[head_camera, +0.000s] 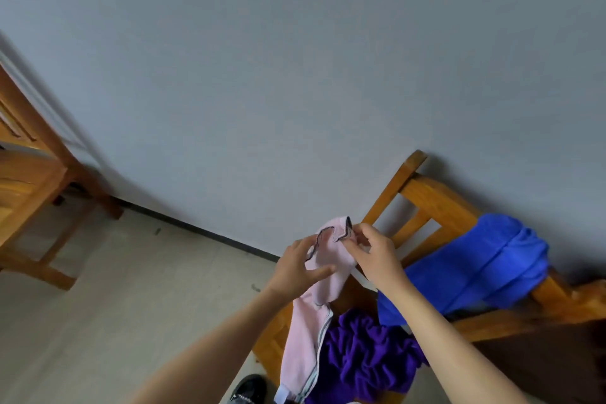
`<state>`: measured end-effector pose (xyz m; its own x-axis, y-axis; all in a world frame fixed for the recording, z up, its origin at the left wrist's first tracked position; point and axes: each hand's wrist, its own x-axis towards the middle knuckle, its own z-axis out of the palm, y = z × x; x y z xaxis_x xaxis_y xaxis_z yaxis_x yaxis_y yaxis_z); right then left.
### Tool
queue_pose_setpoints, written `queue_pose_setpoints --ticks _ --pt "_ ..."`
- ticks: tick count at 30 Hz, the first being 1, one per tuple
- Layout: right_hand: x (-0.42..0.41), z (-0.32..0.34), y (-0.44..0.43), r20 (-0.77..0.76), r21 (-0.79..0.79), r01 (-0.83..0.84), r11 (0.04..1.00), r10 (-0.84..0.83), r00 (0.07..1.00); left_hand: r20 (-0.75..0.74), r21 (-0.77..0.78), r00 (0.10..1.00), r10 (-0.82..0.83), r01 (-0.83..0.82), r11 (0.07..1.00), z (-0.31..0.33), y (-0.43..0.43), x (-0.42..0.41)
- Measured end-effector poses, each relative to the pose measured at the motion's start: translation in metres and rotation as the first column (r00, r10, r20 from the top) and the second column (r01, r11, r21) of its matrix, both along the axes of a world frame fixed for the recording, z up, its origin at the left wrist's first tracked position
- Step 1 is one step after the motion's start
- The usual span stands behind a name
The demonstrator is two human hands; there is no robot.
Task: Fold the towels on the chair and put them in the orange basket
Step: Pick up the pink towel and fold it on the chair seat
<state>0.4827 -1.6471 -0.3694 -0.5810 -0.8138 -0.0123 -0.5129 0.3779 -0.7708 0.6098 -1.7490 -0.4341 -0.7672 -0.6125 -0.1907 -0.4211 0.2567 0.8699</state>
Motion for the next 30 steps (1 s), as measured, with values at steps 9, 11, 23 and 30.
queue_pose_setpoints --ticks 9,11,23,30 --pt "0.013 0.031 -0.001 0.133 0.091 -0.04 0.995 0.028 0.991 -0.137 -0.047 0.986 0.093 -0.1 0.994 0.069 -0.028 0.047" --pt "0.017 0.031 -0.001 0.165 0.106 -0.042 0.993 0.024 0.986 -0.165 -0.087 0.984 0.063 -0.078 0.993 0.087 -0.037 0.058" --pt "0.046 0.039 -0.015 0.236 -0.003 -0.055 0.998 0.055 0.97 -0.221 -0.348 0.975 -0.023 -0.057 0.936 0.145 -0.07 0.086" --pt "0.062 0.042 -0.028 0.274 0.022 -0.213 0.977 0.199 0.941 -0.297 -0.406 0.955 0.023 -0.148 0.902 0.18 -0.082 0.082"
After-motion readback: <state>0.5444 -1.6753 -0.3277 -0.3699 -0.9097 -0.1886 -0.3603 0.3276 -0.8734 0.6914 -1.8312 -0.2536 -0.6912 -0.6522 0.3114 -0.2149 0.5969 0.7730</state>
